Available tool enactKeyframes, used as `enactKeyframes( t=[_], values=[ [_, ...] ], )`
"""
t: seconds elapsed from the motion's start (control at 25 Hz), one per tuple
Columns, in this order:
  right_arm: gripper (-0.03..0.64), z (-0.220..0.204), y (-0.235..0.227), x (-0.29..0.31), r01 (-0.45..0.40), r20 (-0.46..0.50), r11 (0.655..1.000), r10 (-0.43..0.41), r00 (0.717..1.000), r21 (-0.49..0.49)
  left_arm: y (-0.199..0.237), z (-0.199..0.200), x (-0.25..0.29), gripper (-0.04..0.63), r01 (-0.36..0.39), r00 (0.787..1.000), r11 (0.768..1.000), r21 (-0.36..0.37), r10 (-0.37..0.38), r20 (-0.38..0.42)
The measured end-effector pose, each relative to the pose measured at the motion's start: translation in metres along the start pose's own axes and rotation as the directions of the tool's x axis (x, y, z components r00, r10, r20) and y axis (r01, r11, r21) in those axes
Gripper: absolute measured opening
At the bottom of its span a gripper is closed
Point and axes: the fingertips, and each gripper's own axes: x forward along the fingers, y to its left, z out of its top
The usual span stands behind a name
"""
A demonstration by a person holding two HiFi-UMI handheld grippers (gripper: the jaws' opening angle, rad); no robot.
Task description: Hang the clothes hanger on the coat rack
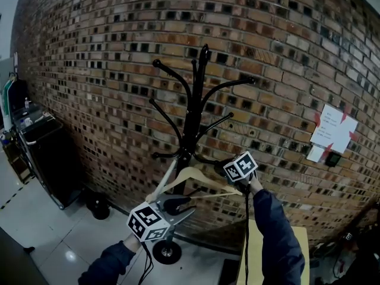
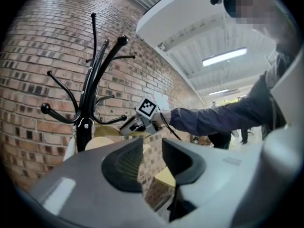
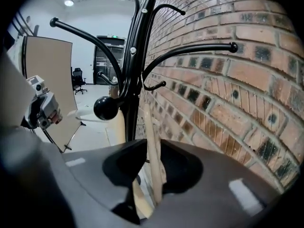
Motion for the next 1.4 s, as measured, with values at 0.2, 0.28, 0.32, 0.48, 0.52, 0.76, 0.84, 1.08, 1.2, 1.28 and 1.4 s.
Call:
enactKeyframes(
  t=[0.2, 0.28, 0.32, 0.48, 0.52, 0.76, 0.84, 1.08, 1.2, 1.28, 1.4],
  values=[
    [0.127, -0.003, -0.008, -0.010, 0.037, 0.068, 0.998, -0.039, 0.997, 0.043, -0.002, -0.004, -0.001, 0.106, -0.002, 1.000, 1.000, -0.007, 0.002, -0.015],
    [0.100, -0.002, -0.009, -0.020, 0.038, 0.092, 0.998, -0.043, 0.995, 0.056, -0.002, -0.003, 0.000, 0.106, -0.004, 1.000, 1.000, -0.004, 0.004, -0.017],
    [0.100, -0.001, -0.008, -0.026, 0.036, 0.104, 0.998, -0.042, 0.994, 0.056, -0.003, -0.003, 0.000, 0.106, -0.004, 1.000, 1.000, -0.003, 0.004, -0.018],
    [0.062, -0.003, 0.006, -0.049, 0.031, 0.151, 0.998, -0.039, 0.988, 0.058, -0.006, -0.003, 0.003, 0.106, 0.002, 1.000, 1.000, 0.004, -0.002, -0.016],
    [0.055, -0.004, 0.011, -0.056, 0.031, 0.174, 0.997, -0.043, 0.984, 0.067, -0.006, -0.002, 0.004, 0.106, 0.004, 1.000, 1.000, 0.007, -0.004, -0.012],
    [0.012, -0.018, 0.080, -0.094, -0.077, 0.360, 0.983, 0.013, 0.933, 0.164, -0.005, -0.006, 0.000, 0.104, -0.015, 1.000, 1.000, -0.003, 0.015, -0.017],
    [0.008, -0.031, 0.112, -0.101, -0.129, 0.412, 0.972, 0.039, 0.910, 0.194, -0.006, -0.015, -0.003, 0.104, -0.014, 1.000, 1.000, -0.006, 0.014, -0.028],
    [0.006, -0.083, 0.197, -0.112, -0.202, 0.497, 0.941, 0.042, 0.867, 0.272, -0.024, -0.060, -0.018, 0.103, -0.033, 0.996, 0.998, -0.048, 0.029, -0.079],
    [0.006, -0.110, 0.231, -0.116, -0.197, 0.484, 0.938, 0.036, 0.874, 0.284, -0.041, -0.082, -0.027, 0.101, -0.027, 0.994, 0.998, -0.063, 0.020, -0.109],
    [0.006, -0.123, 0.247, -0.118, -0.179, 0.463, 0.946, 0.035, 0.886, 0.271, -0.049, -0.092, -0.033, 0.099, -0.029, 0.993, 0.997, -0.077, 0.019, -0.118],
    [0.006, -0.131, 0.259, -0.122, -0.150, 0.448, 0.957, 0.023, 0.894, 0.250, -0.053, -0.103, -0.042, 0.097, -0.047, 0.992, 0.994, -0.099, 0.035, -0.125]
  ],
)
